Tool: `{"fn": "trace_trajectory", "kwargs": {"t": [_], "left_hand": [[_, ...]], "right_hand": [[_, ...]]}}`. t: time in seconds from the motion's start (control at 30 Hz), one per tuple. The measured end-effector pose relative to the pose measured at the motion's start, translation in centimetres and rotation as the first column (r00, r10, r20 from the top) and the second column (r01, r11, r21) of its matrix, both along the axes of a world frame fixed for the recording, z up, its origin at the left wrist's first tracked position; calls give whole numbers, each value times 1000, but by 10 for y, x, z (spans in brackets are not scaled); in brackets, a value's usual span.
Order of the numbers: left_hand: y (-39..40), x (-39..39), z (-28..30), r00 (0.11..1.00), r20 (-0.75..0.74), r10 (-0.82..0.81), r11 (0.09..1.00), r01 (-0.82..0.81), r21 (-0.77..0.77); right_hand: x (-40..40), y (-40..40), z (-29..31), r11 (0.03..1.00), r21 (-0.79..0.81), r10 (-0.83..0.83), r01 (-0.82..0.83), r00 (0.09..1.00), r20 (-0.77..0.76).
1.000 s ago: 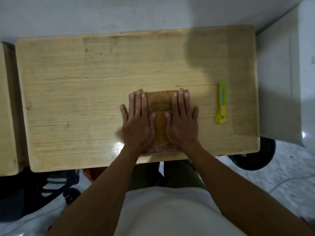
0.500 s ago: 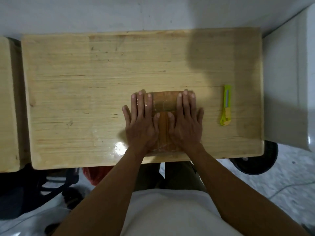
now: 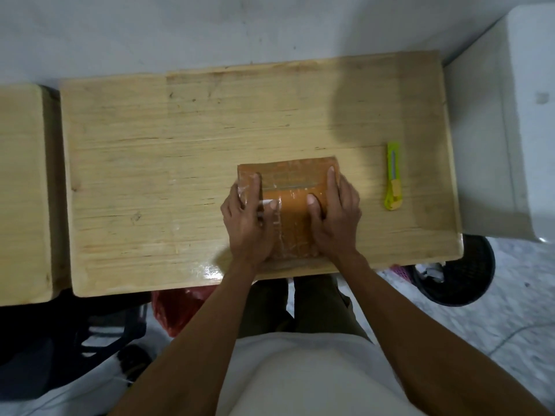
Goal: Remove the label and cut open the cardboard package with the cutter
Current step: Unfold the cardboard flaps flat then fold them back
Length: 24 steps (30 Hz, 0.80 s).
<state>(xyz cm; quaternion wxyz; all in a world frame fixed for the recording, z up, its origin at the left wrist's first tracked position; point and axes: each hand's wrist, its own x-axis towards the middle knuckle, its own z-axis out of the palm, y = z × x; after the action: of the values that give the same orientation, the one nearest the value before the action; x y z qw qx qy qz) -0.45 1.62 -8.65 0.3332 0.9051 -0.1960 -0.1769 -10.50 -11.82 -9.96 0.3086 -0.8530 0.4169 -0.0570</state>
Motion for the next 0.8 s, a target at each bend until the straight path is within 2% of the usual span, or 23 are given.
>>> {"fn": "trace_trajectory", "kwargs": {"t": [0.07, 0.1, 0.23, 0.37, 0.47, 0.7, 0.8], "left_hand": [[-2, 3, 12, 983, -167, 80, 993, -93, -75], [-2, 5, 17, 972, -205, 112, 986, -135, -100], [0, 11, 33, 967, -233, 104, 974, -146, -172], [0, 19, 52, 968, -248, 36, 977, -86, -195], [4, 26, 62, 968, -248, -35, 984, -10, -180], [-4, 24, 88, 942, -335, 2, 981, -67, -184], [-20, 24, 87, 905, -422, -59, 970, -47, -238]], "right_hand": [[0, -6, 3, 999, 45, -3, -1, 995, 102], [1, -9, 6, 998, 67, 3, -11, 992, 123], [0, -15, 23, 988, 153, 1, -19, 994, 114], [-3, -8, 44, 941, 306, -164, 144, 986, 41], [-4, -2, 55, 906, 360, -261, 222, 963, 64], [0, 3, 81, 938, 220, -289, 266, 954, 77], [-9, -5, 94, 959, 124, -262, 256, 964, 38]]}}
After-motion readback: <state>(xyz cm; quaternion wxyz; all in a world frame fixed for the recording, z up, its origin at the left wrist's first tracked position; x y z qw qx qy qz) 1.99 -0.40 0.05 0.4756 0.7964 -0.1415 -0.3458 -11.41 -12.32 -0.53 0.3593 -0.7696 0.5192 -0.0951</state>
